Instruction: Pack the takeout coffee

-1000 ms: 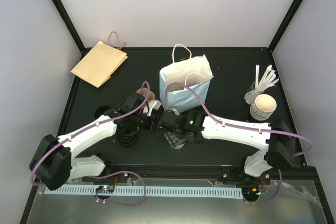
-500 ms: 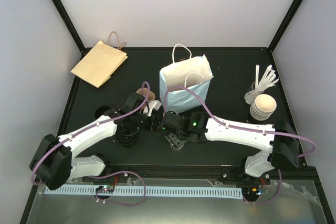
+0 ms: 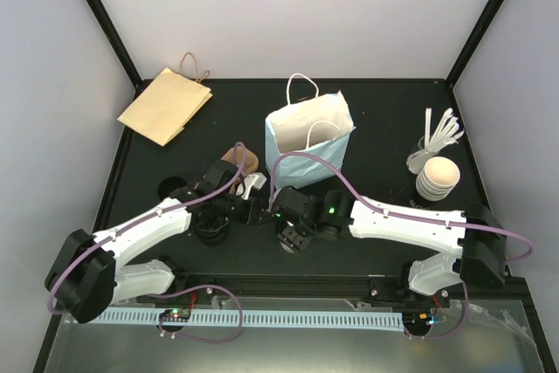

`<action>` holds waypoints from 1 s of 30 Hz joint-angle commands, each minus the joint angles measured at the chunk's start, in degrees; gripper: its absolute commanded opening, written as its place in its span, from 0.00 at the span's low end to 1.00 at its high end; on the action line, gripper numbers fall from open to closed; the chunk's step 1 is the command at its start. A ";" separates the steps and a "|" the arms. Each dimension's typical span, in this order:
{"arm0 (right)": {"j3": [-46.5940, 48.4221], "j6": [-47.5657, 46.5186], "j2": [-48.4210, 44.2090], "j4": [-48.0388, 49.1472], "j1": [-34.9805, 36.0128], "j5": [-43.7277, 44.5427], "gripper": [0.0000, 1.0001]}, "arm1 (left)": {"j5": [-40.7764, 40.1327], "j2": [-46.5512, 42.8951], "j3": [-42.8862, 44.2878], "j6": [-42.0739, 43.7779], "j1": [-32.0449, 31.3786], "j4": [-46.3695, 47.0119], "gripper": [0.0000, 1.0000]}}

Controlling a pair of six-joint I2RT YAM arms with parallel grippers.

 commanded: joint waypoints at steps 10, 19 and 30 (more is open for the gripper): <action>-1.82 -2.41 0.47 0.45 0.38 -2.93 0.72 | 4.13 0.72 -1.60 -2.38 0.47 5.08 0.41; -2.14 -2.41 0.38 0.44 0.34 -2.67 0.72 | 7.03 2.01 -1.59 -3.08 0.47 7.56 0.40; -1.92 -2.33 1.07 0.53 0.34 -2.48 0.72 | 9.43 2.91 -2.55 -0.73 0.39 5.39 0.40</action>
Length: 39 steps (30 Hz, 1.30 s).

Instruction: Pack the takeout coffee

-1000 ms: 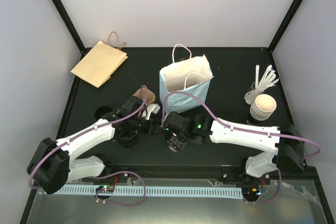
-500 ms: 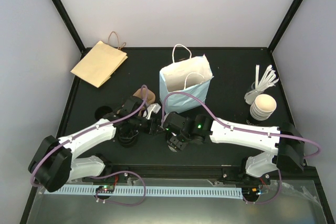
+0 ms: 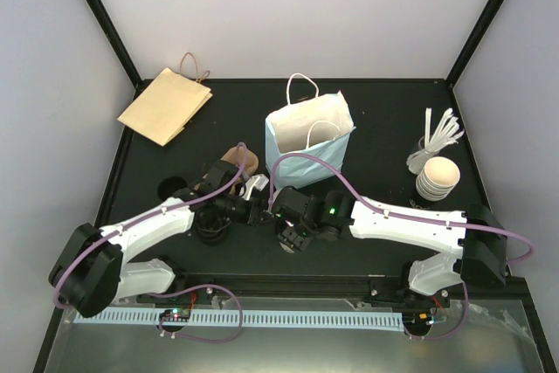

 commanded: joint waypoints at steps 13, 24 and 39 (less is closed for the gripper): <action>-0.98 -0.34 1.87 -0.31 0.31 -2.13 0.71 | -1.53 5.74 -1.05 3.41 -0.04 -1.79 0.39; -1.01 -0.47 2.16 -0.19 0.33 -1.96 0.71 | -3.43 6.83 -3.83 1.50 -0.15 1.79 0.36; -1.22 -0.30 2.73 0.14 0.33 -1.91 0.72 | -5.77 8.17 -6.49 0.77 -0.49 3.88 0.36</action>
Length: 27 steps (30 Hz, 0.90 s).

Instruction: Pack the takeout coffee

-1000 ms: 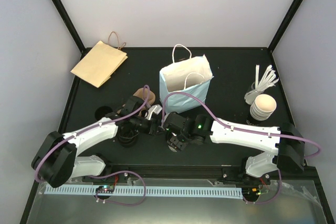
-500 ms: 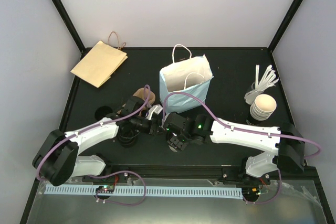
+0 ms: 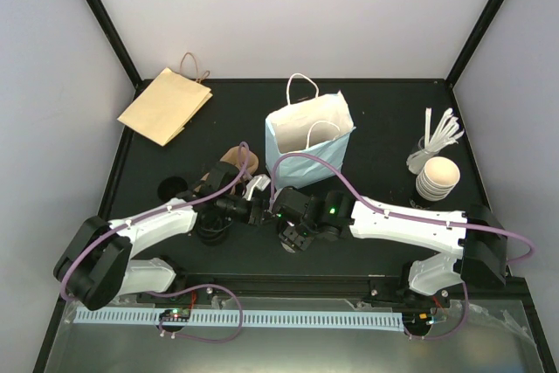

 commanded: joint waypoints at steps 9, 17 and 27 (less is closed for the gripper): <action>-1.04 -0.17 1.98 0.26 0.33 -0.44 0.72 | -12.13 -6.59 5.05 2.22 -0.96 -17.09 0.42; -0.81 0.95 1.60 0.33 0.30 0.93 0.72 | -20.32 -16.65 13.59 3.81 -0.04 -30.34 0.54; 3.02 4.13 -0.90 -2.81 0.15 5.95 0.70 | -35.85 -27.28 23.71 5.83 1.12 -42.31 0.76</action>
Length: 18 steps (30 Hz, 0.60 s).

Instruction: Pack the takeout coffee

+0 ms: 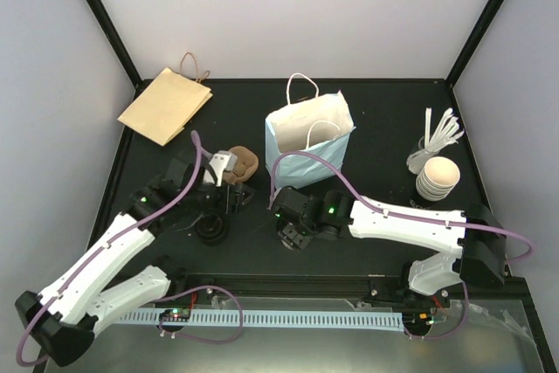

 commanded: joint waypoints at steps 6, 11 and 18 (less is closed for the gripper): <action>5.38 4.30 -3.62 -5.55 -0.69 5.88 0.68 | -12.76 -5.26 8.63 2.90 0.80 -8.94 0.85; 7.00 5.44 -5.07 -7.88 -1.44 6.88 0.68 | -13.05 -6.27 8.55 2.67 0.80 -7.84 0.96; 6.92 6.25 -6.80 -8.36 -2.78 5.67 0.68 | -14.07 -8.62 7.28 -0.35 0.91 -6.01 0.99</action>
